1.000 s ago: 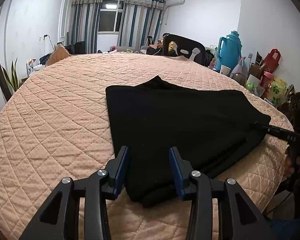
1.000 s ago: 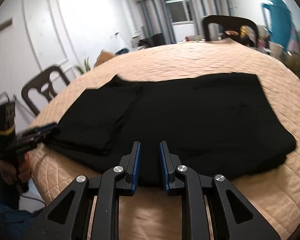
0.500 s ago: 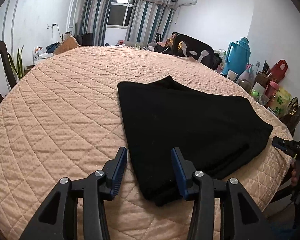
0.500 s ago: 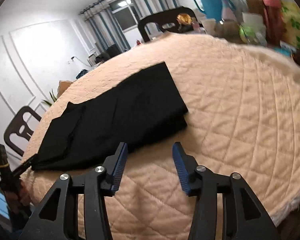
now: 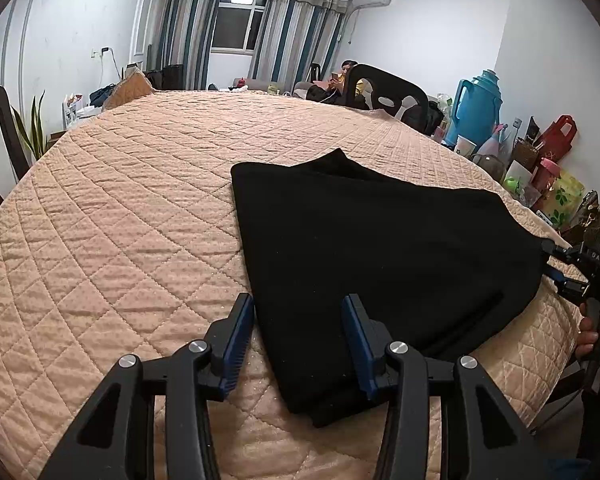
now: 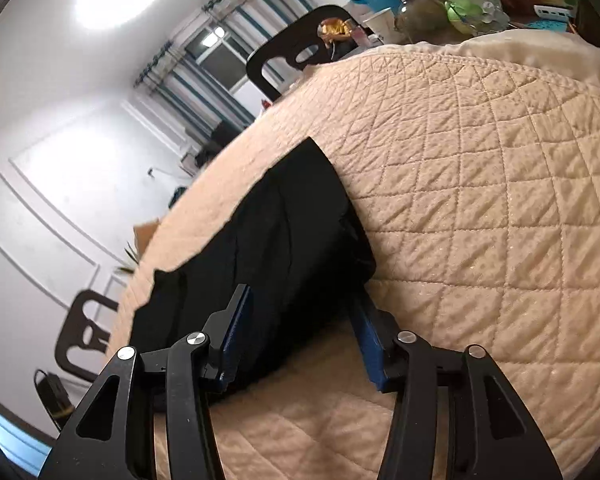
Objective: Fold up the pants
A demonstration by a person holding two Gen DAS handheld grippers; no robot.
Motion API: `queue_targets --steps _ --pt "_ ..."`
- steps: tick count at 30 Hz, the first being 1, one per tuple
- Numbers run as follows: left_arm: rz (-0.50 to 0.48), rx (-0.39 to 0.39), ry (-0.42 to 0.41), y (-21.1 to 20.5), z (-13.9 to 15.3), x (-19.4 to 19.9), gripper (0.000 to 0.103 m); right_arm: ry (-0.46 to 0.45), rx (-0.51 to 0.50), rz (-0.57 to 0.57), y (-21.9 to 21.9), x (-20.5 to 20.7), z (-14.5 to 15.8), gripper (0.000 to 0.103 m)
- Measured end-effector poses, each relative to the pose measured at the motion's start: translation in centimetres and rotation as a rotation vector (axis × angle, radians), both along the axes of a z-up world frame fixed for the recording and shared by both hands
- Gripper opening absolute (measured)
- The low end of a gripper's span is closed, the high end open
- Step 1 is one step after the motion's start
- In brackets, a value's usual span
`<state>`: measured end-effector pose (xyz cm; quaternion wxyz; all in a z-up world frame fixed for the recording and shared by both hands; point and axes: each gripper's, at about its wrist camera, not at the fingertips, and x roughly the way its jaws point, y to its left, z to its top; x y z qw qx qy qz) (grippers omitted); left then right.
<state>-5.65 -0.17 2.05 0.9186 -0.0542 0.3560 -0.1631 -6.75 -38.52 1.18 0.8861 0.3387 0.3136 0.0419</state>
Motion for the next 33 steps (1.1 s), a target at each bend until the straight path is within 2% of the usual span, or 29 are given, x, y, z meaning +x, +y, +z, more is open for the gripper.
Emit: queue_targets --steps 3,6,10,11,13,14,19,25,33 --pt "-0.001 0.001 -0.004 0.0 0.0 0.0 0.05 -0.035 0.001 0.002 0.1 0.0 0.5 0.052" --pt "0.0 0.007 -0.006 -0.1 0.1 0.0 0.05 0.032 -0.01 -0.011 0.0 1.7 -0.2 0.052" --pt "0.001 0.013 -0.005 -0.3 0.2 0.1 0.05 0.037 -0.034 -0.006 0.7 3.0 0.0 0.05" --pt "0.001 0.016 -0.004 -0.3 0.2 0.1 0.05 0.033 -0.041 0.001 1.0 3.2 0.1 0.048" --pt "0.004 0.022 0.002 -0.4 0.2 0.2 0.05 0.016 -0.072 0.005 1.6 3.1 0.5 0.031" --pt "0.006 0.024 0.005 -0.4 0.2 0.2 0.05 0.005 -0.088 0.007 1.8 3.0 0.8 0.028" --pt "0.027 0.053 0.023 -1.0 0.5 0.6 0.05 0.01 -0.106 0.022 1.4 3.6 1.4 0.025" --pt "0.056 0.091 0.02 -1.2 0.8 0.6 0.05 -0.09 -0.139 0.095 3.5 3.9 5.0 0.023" --pt "0.102 0.08 0.023 0.4 0.8 0.6 0.05 -0.225 -0.191 0.306 11.0 5.4 9.6 0.023"
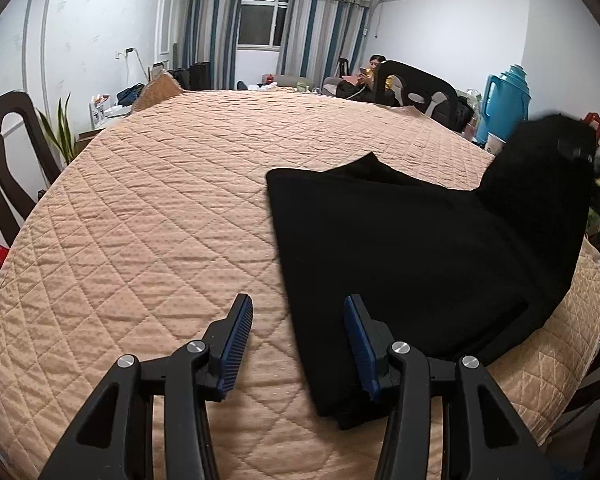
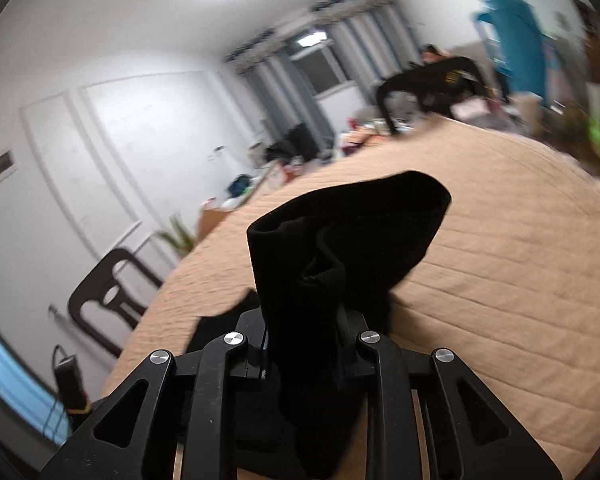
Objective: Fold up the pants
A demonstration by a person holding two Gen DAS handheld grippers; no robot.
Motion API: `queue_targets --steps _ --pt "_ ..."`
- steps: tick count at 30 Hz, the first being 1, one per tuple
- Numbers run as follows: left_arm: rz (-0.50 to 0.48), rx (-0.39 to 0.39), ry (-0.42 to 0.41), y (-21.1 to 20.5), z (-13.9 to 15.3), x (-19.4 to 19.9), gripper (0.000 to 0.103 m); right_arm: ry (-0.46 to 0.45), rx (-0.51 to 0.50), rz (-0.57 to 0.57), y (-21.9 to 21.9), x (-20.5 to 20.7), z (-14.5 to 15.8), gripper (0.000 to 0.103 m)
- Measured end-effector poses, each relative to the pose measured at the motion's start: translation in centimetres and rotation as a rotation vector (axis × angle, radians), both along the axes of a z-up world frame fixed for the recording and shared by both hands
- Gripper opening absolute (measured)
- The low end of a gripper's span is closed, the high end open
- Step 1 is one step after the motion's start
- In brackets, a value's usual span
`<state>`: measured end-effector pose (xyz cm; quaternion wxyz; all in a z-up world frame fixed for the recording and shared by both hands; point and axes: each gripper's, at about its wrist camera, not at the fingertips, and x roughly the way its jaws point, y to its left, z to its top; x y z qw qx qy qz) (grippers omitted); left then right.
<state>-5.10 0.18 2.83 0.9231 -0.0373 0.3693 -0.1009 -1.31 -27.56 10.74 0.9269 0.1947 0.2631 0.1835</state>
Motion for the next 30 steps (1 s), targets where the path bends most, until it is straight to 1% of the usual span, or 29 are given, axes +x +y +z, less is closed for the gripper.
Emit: queue_targets --steps 2,5,7,9,11,12,13,14,18,20,23,26,28,30 --pt "0.011 -0.009 0.002 0.5 -0.1 0.0 0.05 -0.013 -0.018 0.064 2.4 0.4 0.3 0.023" --pt "0.026 -0.026 0.005 1.3 -0.3 -0.2 0.05 -0.006 -0.058 0.178 6.7 0.9 -0.5 0.023" --pt "0.036 -0.042 0.007 2.0 -0.5 -0.4 0.05 0.017 -0.088 0.263 9.6 1.2 -2.0 0.023" --pt "0.043 -0.058 0.006 2.6 -0.5 -0.6 0.05 0.089 -0.116 0.343 12.1 2.1 -4.8 0.023" --pt "0.048 -0.066 0.003 3.0 -0.5 -0.7 0.05 0.162 -0.139 0.397 13.8 2.8 -7.4 0.023" --pt "0.052 -0.065 0.001 3.2 -0.5 -0.8 0.05 0.183 -0.154 0.406 14.3 2.9 -8.4 0.023" --pt "0.056 -0.064 -0.002 3.4 -0.5 -0.9 0.05 0.173 -0.163 0.407 14.6 2.7 -8.5 0.023" --pt "0.062 -0.061 -0.002 3.5 -0.5 -1.0 0.05 0.152 -0.179 0.399 14.6 2.4 -8.0 0.023" --pt "0.069 -0.082 -0.005 4.0 -0.8 -1.0 0.05 0.094 -0.182 0.386 14.2 1.9 -6.2 0.023" --pt "0.075 -0.086 -0.005 4.3 -0.8 -1.0 0.05 0.07 -0.19 0.394 15.2 1.8 -5.6 0.023" --pt "0.087 -0.088 -0.008 5.0 -0.7 -1.4 0.05 0.078 -0.186 0.448 16.9 1.7 -6.1 0.023" --pt "0.113 -0.086 -0.019 5.9 -0.5 -1.6 0.05 0.111 -0.241 0.494 18.9 1.2 -7.9 0.023" --pt "0.131 -0.091 -0.024 6.6 -0.3 -1.6 0.05 0.107 -0.261 0.502 19.2 0.8 -8.6 0.023" --pt "0.146 -0.098 -0.027 7.1 -0.2 -1.5 0.05 0.099 -0.262 0.502 19.0 0.7 -8.3 0.023"
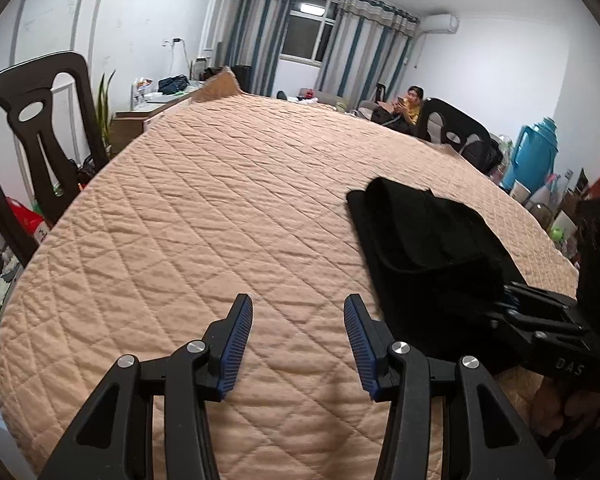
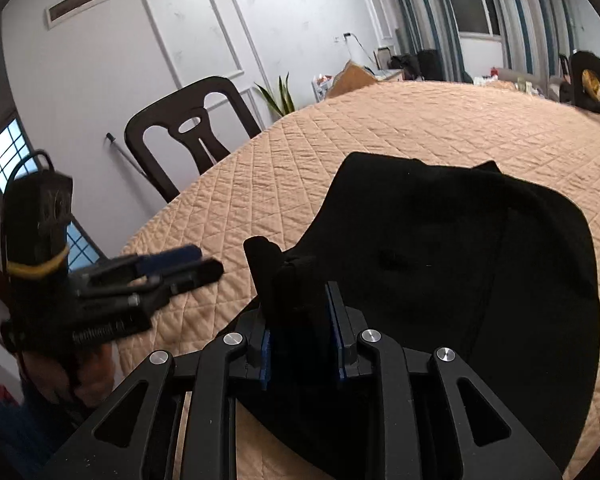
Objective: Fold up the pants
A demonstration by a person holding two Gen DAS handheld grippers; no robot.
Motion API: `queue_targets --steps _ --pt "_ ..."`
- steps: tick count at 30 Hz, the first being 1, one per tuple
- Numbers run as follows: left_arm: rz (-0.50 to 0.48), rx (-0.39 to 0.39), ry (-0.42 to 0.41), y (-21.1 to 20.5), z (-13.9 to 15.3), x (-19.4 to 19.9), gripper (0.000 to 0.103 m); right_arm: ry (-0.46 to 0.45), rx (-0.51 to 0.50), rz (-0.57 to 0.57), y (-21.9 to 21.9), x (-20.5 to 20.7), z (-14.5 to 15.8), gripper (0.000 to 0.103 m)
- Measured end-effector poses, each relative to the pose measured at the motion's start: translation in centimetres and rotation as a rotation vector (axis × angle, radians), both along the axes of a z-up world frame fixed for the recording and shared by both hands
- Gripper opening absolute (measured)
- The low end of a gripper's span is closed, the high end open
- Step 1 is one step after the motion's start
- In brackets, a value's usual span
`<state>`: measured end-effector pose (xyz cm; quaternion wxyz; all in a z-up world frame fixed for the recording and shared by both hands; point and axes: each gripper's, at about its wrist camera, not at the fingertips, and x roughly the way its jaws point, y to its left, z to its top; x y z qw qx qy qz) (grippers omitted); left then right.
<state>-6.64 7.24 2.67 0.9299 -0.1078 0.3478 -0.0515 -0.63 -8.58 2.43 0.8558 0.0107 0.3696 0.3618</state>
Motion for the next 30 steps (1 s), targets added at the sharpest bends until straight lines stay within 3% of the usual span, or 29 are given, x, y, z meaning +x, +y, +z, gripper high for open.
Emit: queue_targets --steps 3,7,10,14,19,22,23,25,30 --pt "0.005 -0.009 0.001 0.1 0.0 0.2 0.05 -0.007 -0.022 0.023 0.2 -0.2 -0.1 0.026" --pt "-0.003 -0.004 0.002 0.0 0.0 0.2 0.05 -0.011 -0.015 0.054 0.3 -0.7 0.4 0.045" --pt "0.001 -0.005 -0.004 0.2 0.2 0.1 0.05 -0.044 0.009 0.075 0.4 -1.4 1.4 0.045" --pt "0.006 -0.003 -0.006 0.4 0.4 0.1 0.05 -0.082 0.145 0.108 -1.2 -2.0 3.1 0.045" --pt "-0.01 -0.002 -0.026 0.0 1.1 0.1 0.05 -0.094 0.152 -0.078 -5.6 -1.3 3.2 0.045" --pt "-0.038 0.001 -0.04 -1.0 1.7 0.5 0.05 -0.066 0.088 -0.226 -8.2 -0.4 1.7 0.036" --pt "-0.05 0.003 -0.046 -1.5 2.0 0.7 0.05 -0.013 0.058 -0.266 -8.8 0.4 0.5 0.033" --pt "-0.083 0.007 -0.062 -2.7 2.8 1.3 0.05 0.06 0.027 -0.25 -8.5 1.2 -0.9 0.029" --pt "-0.167 0.05 -0.106 -6.3 4.7 3.3 0.05 0.044 0.063 -0.085 -6.7 0.9 0.3 0.029"
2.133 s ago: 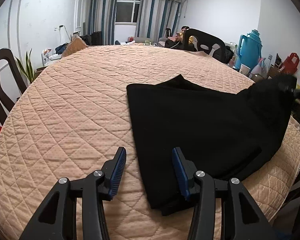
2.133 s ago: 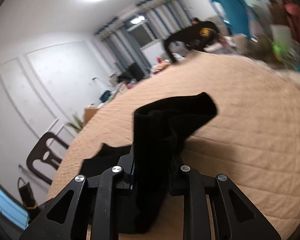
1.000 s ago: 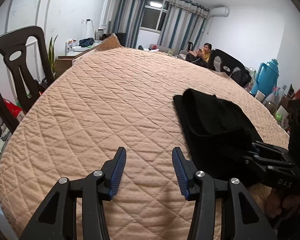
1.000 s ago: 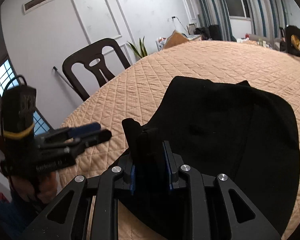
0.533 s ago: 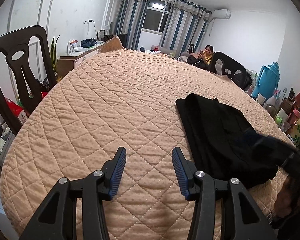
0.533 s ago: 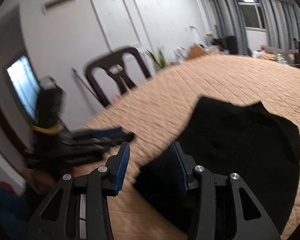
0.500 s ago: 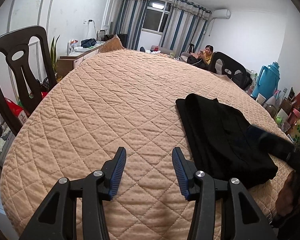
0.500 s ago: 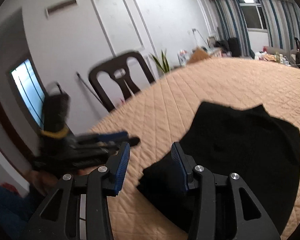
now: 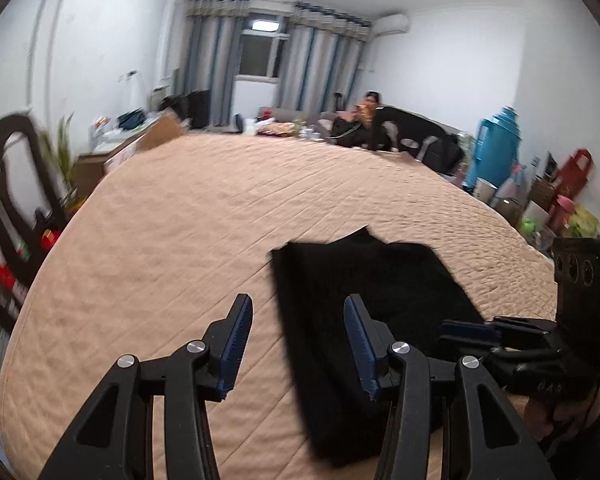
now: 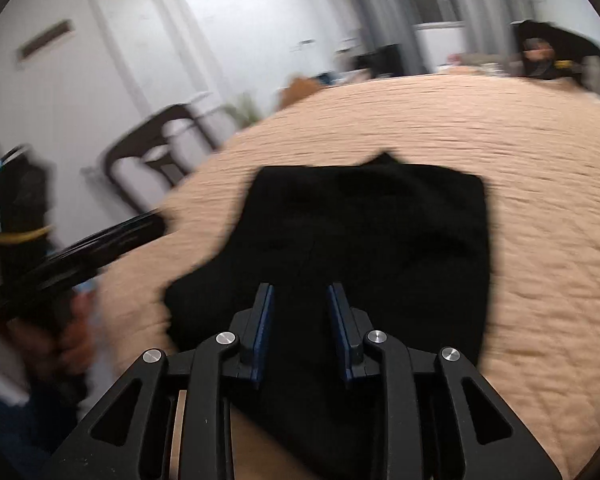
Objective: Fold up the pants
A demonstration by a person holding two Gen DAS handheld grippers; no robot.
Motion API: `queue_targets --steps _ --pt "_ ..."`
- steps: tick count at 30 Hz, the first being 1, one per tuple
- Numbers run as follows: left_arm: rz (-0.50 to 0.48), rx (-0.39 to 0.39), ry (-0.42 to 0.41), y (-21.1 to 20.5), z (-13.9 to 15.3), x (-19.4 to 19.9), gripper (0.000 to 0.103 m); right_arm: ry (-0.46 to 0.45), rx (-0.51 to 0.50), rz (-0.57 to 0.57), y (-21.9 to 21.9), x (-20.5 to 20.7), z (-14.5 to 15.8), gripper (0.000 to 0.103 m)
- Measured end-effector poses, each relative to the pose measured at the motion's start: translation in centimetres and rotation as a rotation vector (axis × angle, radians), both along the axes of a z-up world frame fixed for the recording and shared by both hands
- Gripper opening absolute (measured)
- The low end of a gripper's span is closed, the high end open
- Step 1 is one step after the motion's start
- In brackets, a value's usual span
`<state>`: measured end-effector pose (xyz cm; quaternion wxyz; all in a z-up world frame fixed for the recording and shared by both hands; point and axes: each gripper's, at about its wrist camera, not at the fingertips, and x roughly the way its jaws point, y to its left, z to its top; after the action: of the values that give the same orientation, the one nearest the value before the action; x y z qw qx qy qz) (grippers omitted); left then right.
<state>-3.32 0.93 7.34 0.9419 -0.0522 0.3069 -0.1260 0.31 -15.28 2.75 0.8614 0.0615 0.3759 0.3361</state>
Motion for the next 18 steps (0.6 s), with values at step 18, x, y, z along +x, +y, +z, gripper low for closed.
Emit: queue_targets --steps 18 --pt "-0.102 0.084 0.137 -4.6 -3.6 6.7 0.055 0.083 -0.041 -0.189 -5.6 9.8 -0.9 0.026"
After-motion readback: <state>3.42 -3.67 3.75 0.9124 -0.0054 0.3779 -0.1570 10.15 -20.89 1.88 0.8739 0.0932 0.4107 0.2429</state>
